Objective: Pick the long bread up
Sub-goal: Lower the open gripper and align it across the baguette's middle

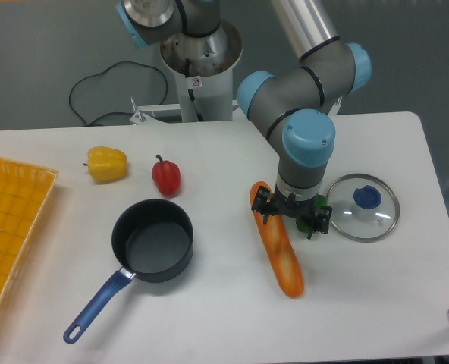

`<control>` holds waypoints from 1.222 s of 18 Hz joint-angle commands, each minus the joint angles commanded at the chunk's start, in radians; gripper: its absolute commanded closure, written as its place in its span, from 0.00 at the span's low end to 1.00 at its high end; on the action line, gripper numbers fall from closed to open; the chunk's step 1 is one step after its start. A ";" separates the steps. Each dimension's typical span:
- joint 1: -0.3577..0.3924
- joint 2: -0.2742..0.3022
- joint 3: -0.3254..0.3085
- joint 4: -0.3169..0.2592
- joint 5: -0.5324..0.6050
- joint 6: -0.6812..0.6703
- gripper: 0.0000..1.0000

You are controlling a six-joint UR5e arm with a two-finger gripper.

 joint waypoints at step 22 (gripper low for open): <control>-0.015 -0.143 0.104 0.050 0.002 -0.161 0.00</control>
